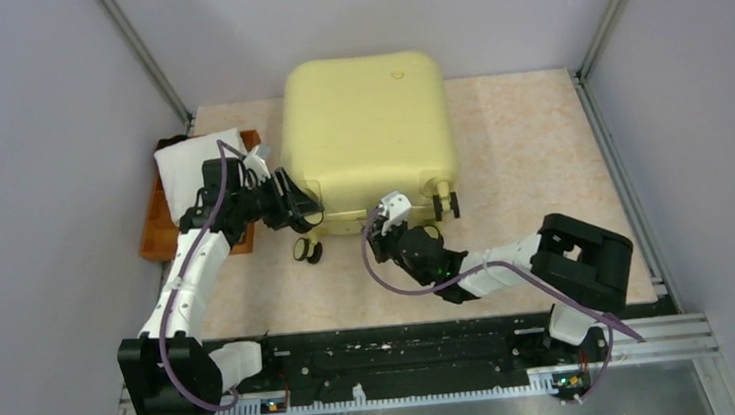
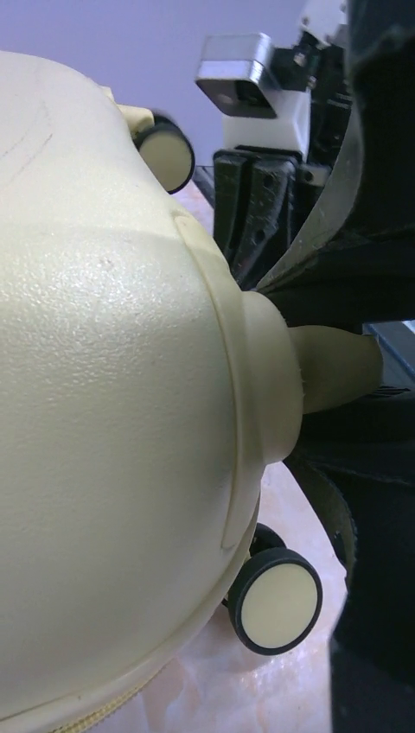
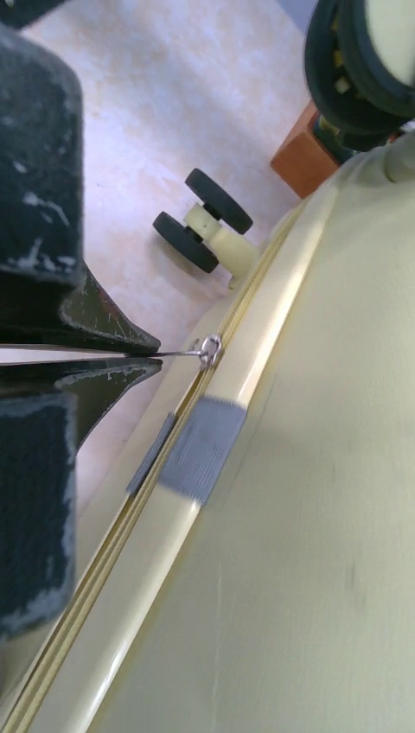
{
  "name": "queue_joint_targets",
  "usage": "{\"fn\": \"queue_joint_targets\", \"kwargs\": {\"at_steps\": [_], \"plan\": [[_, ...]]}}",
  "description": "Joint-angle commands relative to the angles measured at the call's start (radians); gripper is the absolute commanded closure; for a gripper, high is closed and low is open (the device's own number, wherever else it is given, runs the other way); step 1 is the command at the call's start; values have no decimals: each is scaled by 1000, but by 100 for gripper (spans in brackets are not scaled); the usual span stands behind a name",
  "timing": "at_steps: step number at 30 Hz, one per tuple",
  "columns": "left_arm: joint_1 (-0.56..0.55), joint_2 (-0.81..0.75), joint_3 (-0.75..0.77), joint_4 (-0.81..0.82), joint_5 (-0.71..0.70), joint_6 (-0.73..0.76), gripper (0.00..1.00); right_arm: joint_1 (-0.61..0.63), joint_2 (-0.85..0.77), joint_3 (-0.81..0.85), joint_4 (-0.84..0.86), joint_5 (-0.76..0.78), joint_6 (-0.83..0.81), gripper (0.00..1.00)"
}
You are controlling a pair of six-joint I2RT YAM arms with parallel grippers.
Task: Pack the luggage
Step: Zip the luggage at the center of the board.
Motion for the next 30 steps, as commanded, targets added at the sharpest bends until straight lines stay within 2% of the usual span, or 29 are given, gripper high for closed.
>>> {"fn": "queue_joint_targets", "kwargs": {"at_steps": [1,4,8,12,16,21,23,28,30], "plan": [[-35,-105,35,166,280,71,100,-70,-145,-124,24,-40,152,100],[-72,-132,11,194,274,66,100,-101,-196,-194,88,-91,120,100],[-147,-167,-46,306,271,-8,100,-94,-180,-121,16,-211,-2,100],[-212,-150,-59,385,286,-60,100,-26,-118,-28,-1,-272,-62,100],[-221,-121,-54,428,306,-95,100,50,-37,60,12,-323,-85,100],[-227,-95,-45,473,335,-134,100,74,37,106,40,-350,-52,100],[-227,-93,-46,487,344,-139,100,73,37,93,54,-336,-31,91],[-229,-88,-37,471,354,-104,100,-4,-111,-66,43,-222,106,52],[-228,-85,-33,443,354,-68,100,-61,-222,-150,-28,-176,200,48]]}}
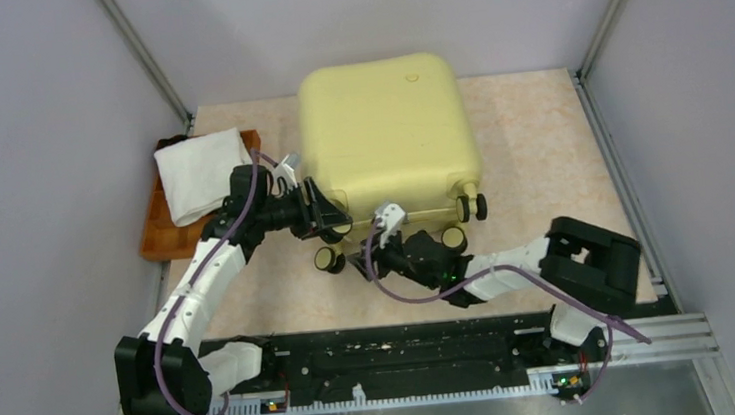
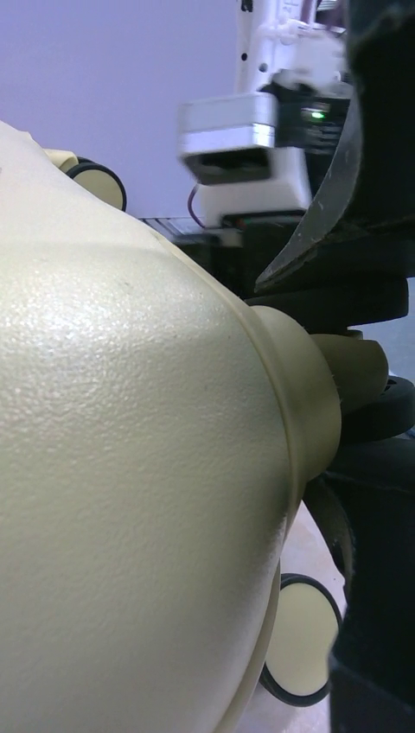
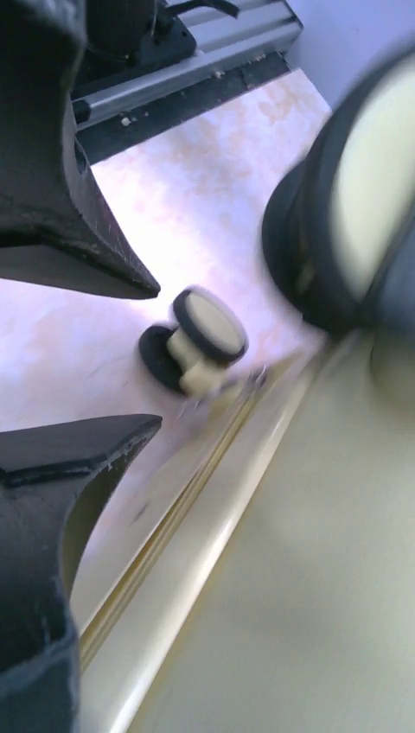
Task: Pack the luggage
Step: Zip the luggage at the center of the board.
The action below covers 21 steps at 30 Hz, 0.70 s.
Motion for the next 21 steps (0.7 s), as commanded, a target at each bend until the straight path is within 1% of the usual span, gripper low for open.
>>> {"fn": "queue_joint_targets", "kwargs": {"at_steps": [1,3,7,11,12,14,15,16,18,19,21], "plan": [[-44,-41,76,275,280,111,100,-116,-249,-158,-75,91,196,47],[-46,-34,74,245,284,151,100,-166,-356,-212,-183,116,227,47],[-79,-30,91,151,266,289,100,-302,-528,-285,-275,84,246,46],[-159,-37,90,132,250,354,100,-465,-569,-250,-342,-24,219,45],[-177,-32,94,130,259,363,95,-507,-566,-232,-354,-49,208,45],[-195,-23,111,116,273,385,65,-588,-544,-193,-365,-101,175,45],[-196,-21,122,102,275,405,52,-633,-527,-162,-370,-129,163,45],[-197,-15,135,83,278,431,35,-676,-505,-134,-382,-157,154,46],[-196,-10,162,47,274,477,5,-750,-467,-84,-408,-197,138,47],[-195,-7,176,27,273,500,2,-779,-451,-64,-417,-200,128,47],[-192,-5,219,-42,266,581,1,-837,-431,-33,-447,-199,116,47]]}}
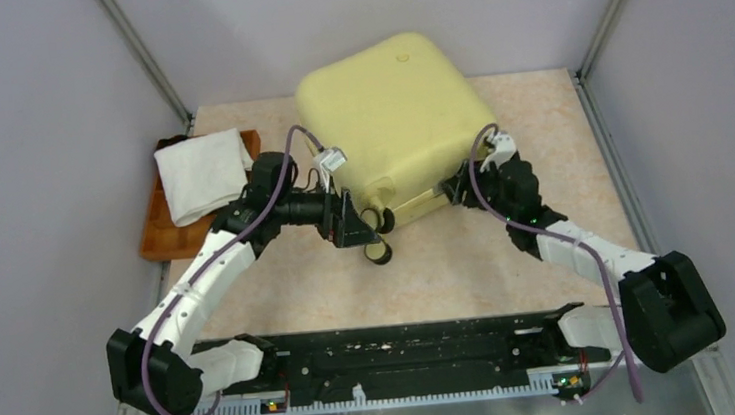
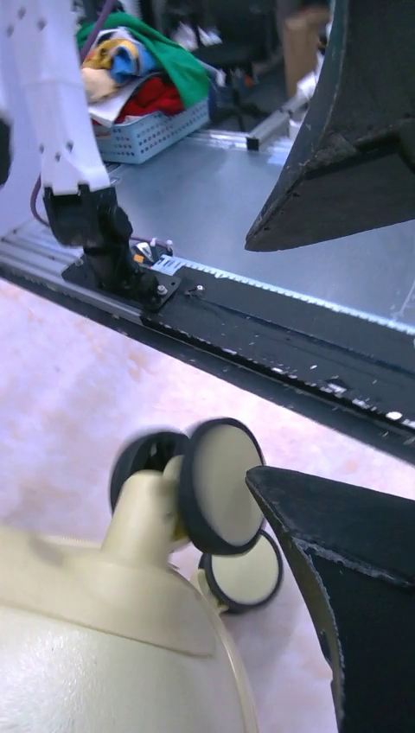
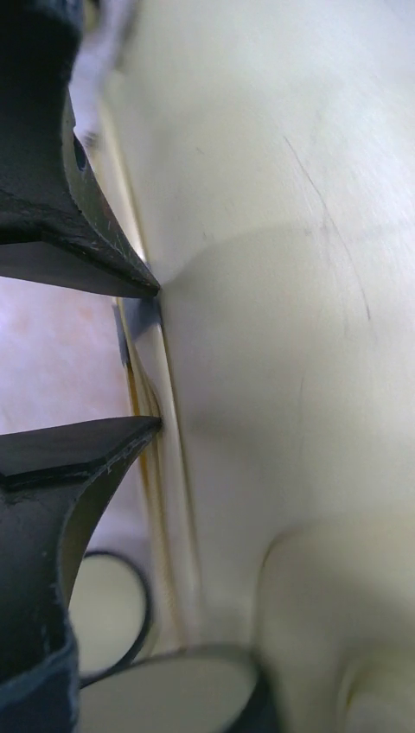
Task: Pack the luggage
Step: Zip the luggage at the center of the board.
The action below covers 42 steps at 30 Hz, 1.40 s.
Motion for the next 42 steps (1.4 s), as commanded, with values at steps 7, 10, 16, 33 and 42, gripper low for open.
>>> {"fn": "queue_joint_targets", "kwargs": {"at_steps": [7,10,16,33,42], "plan": [[219,-9,325,-186,71,484,1,-230,50,138,-61,247,-73,46],[379,121,402,-106,-12,466,1,-230,55,131,-43,238,-69,46],[538,455,598,148,-138,319,1,-230,88,150,-28,188,-65,47],[484,440,557,-34,256,937,8,-18,-95,-251,276,-57,-27,41],[-28,389,672,-642,-98,1788,1,-18,61,-242,354,-125,-40,41]]}}
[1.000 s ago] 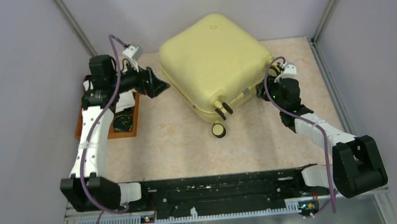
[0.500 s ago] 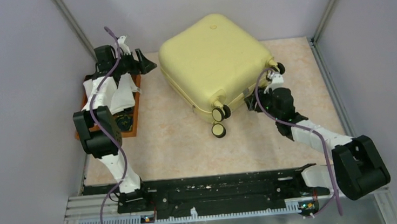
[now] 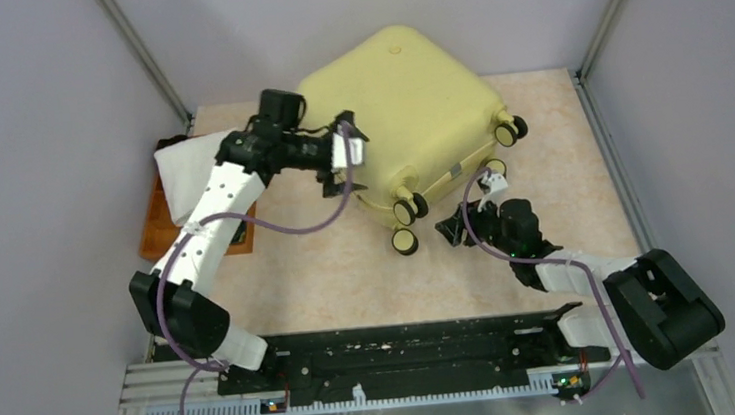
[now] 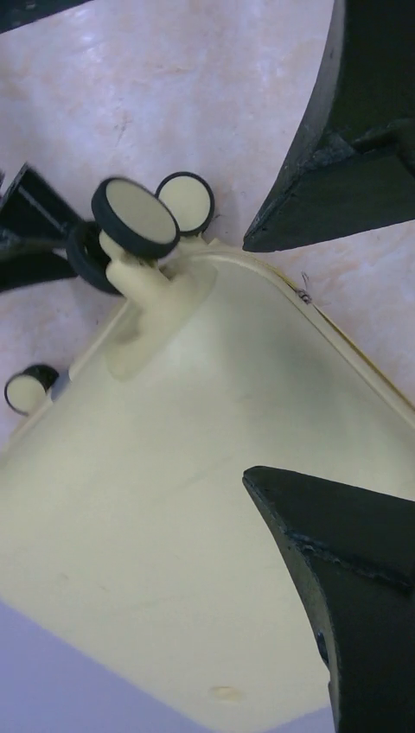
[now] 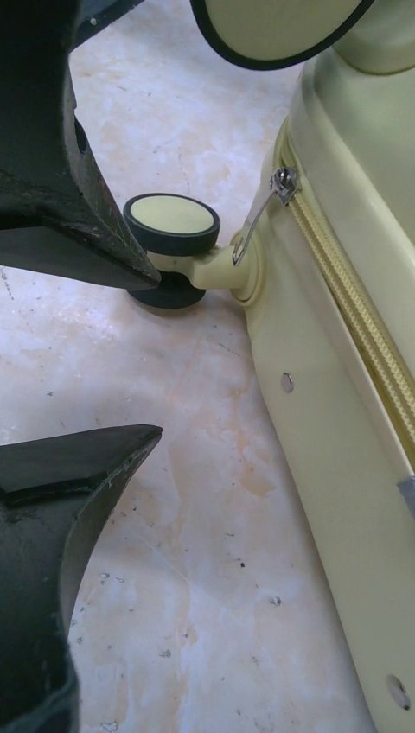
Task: Pack the luggage
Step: Zip the luggage at the center of the board.
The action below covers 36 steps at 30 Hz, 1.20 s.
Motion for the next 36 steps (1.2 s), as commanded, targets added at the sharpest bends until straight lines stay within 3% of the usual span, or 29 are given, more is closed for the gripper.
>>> {"fn": "queue_joint_targets", "kwargs": {"at_steps": [1,4,10,15,22,31,34,36], "plan": [[-200,52,61,-306,-199,469,1,8,34,11,96,-33,-4,41],[-346,53,29,-332,-326,591,1,7,16,-14,96,-15,-13,41],[-483,84,21,-304,-450,715,1,8,7,-15,92,-23,-27,40],[-521,184,116,-285,-489,712,1,8,25,-20,130,-44,-30,40],[-535,230,133,-216,-538,709,1,8,41,-42,178,-66,-34,40],[-549,261,169,-129,-535,653,32,7,71,-63,232,-74,-37,43],[-551,262,192,-127,-513,619,55,8,85,-64,290,-91,-56,44],[-554,259,198,-128,-510,596,63,8,108,-53,327,-110,-70,45]]}}
